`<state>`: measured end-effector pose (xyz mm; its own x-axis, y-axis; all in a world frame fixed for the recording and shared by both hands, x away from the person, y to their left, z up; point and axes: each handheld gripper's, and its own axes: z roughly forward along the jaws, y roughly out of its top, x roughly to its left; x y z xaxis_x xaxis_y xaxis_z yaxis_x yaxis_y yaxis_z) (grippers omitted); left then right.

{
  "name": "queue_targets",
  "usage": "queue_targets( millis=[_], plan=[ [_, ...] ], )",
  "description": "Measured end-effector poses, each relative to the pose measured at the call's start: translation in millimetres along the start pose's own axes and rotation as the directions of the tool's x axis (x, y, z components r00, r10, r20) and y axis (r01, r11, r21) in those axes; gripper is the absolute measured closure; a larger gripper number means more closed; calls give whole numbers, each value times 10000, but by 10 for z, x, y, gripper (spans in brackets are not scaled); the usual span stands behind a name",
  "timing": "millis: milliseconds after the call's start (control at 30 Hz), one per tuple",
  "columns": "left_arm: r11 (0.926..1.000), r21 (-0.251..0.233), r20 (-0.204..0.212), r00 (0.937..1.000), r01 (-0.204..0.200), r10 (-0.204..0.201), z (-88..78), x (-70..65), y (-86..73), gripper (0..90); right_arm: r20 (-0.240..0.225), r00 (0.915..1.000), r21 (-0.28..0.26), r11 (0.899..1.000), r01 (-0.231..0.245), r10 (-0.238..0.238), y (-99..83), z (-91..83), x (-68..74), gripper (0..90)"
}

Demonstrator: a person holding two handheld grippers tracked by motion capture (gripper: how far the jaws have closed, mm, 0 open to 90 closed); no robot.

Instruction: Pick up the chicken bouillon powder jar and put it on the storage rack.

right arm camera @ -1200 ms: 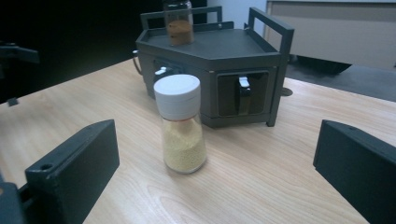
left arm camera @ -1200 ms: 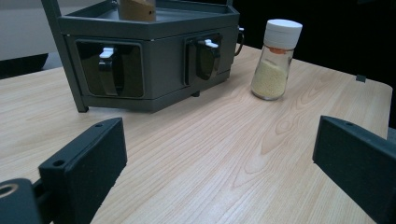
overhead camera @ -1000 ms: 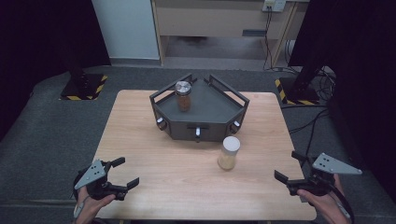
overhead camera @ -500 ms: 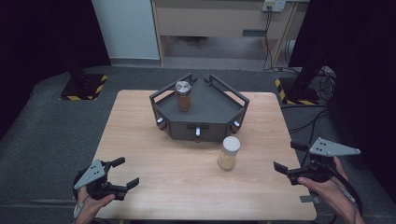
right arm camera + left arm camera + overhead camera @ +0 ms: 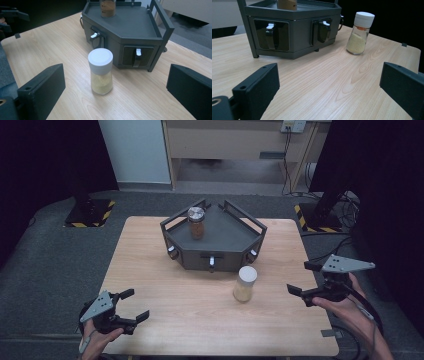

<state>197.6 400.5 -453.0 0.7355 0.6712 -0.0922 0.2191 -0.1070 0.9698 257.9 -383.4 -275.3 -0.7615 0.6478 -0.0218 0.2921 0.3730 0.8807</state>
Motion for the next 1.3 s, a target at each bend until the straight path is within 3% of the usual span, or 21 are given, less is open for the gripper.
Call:
queue_targets(
  millis=[633, 1300],
  plan=[
    [10000, 34, -28, 10000, -1, 1, 0, -3, 1, 13, -638, 9965, 730, 9956, 589, -543, 186, 548, -127, 29],
    [9998, 188, -59, 9999, -109, 111, 14, -10, 15, 13, -1139, 9908, 1281, 9878, 880, -735, 184, 1169, -103, 30]
  ],
)
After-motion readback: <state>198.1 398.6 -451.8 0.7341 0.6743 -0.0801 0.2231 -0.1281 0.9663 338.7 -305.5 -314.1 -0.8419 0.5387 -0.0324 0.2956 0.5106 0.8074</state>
